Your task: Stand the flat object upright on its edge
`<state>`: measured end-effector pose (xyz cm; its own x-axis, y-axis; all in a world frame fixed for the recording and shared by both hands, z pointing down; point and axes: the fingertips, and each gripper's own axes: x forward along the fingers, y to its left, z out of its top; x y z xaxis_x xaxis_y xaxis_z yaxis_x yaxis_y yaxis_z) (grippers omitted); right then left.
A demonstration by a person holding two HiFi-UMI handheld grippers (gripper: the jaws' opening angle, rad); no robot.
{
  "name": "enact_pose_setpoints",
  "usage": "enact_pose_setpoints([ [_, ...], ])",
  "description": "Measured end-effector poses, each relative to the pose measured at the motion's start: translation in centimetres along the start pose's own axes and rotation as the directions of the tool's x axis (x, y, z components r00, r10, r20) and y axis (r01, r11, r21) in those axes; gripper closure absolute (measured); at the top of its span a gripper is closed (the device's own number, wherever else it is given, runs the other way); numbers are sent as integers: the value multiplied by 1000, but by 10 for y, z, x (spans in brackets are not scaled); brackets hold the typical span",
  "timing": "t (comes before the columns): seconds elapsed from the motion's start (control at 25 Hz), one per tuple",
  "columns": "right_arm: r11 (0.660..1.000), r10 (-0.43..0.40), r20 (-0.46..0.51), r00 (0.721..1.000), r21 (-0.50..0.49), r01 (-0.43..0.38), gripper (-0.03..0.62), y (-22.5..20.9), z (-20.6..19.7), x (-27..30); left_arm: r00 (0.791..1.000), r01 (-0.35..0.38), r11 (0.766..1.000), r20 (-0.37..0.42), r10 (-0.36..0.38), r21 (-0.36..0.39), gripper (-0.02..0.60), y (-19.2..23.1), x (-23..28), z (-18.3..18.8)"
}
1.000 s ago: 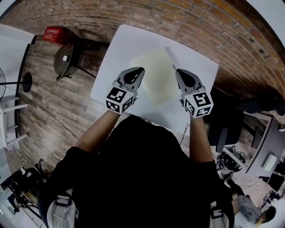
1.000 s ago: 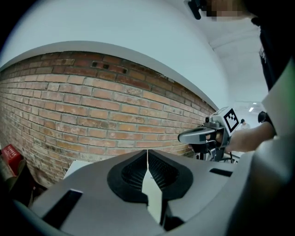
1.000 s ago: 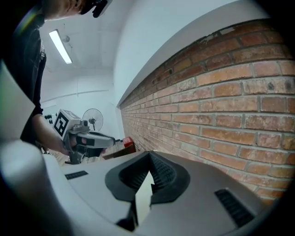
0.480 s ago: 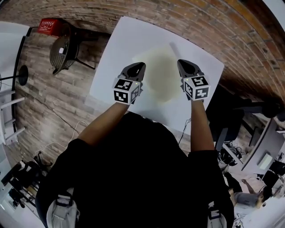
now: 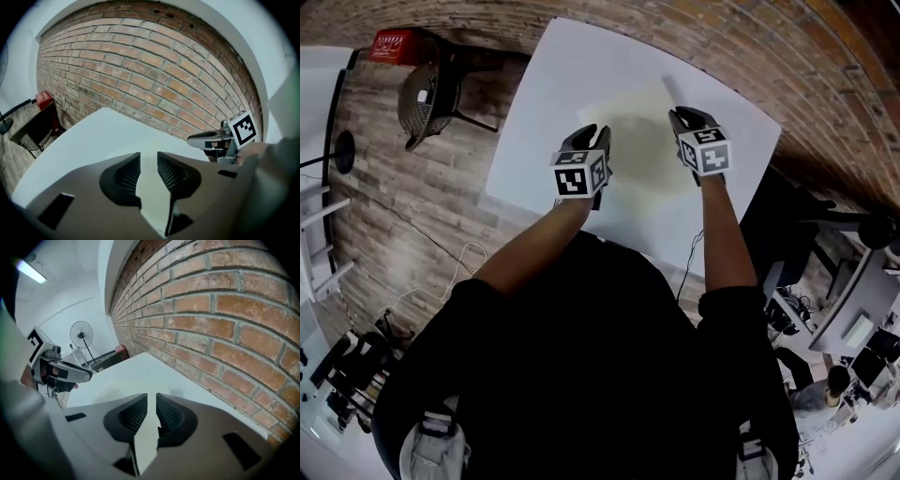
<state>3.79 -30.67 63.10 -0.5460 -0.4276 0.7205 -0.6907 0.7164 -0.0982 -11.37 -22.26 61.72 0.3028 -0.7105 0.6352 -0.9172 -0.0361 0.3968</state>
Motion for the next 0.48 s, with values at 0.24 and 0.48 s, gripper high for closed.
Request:
enact_pose_setpoints([
  [0.24, 999, 22, -82, 996, 32, -19, 443, -10, -13, 23, 995, -83, 991, -63, 77, -101, 411, 21, 15, -15],
  [0.48, 997, 65, -159, 985, 56, -56, 359, -15, -17, 44, 981, -169, 959, -137, 141, -228, 327, 42, 24, -33],
])
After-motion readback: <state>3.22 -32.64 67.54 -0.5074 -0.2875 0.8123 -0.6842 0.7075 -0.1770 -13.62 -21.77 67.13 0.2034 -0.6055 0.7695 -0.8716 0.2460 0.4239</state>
